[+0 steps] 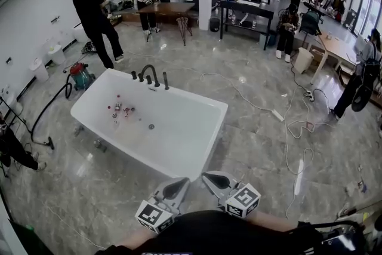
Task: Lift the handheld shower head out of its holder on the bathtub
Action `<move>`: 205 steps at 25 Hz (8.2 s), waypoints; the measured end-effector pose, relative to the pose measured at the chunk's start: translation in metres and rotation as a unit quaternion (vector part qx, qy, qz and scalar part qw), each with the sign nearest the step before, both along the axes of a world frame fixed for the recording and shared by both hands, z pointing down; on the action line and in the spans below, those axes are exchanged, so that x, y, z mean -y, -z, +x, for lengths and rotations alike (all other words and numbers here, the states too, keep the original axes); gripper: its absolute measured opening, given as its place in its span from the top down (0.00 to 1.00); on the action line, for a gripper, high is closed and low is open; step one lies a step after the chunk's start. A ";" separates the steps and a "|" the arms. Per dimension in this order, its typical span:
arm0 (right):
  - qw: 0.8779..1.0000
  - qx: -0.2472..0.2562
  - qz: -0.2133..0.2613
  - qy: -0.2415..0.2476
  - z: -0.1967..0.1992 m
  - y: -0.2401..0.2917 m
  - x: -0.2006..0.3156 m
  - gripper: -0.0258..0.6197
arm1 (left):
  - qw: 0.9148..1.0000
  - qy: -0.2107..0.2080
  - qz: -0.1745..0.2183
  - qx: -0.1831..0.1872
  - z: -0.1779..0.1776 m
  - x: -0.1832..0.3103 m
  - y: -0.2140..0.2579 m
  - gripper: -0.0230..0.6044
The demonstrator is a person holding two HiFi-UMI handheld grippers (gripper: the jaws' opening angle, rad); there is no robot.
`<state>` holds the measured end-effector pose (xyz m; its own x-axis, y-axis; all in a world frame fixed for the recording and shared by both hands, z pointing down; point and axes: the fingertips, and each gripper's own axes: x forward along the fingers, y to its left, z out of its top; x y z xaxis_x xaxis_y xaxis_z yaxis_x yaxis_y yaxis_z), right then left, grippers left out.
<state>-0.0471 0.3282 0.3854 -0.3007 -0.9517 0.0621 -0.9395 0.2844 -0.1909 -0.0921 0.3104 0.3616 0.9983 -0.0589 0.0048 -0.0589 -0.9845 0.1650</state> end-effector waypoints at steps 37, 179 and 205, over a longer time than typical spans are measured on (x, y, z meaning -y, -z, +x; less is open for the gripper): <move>0.999 0.024 -0.030 -0.005 0.132 -0.050 0.390 0.96 | 0.999 0.036 -0.016 -0.014 0.120 0.410 -0.047 0.96; 0.974 -0.170 -0.148 -0.039 0.392 -0.130 0.888 0.76 | 0.953 0.295 -0.061 0.013 0.048 0.533 -0.125 0.96; 0.997 -0.070 0.004 -0.026 0.340 0.048 0.519 0.76 | 0.985 0.171 -0.017 0.001 0.094 0.377 -0.051 0.96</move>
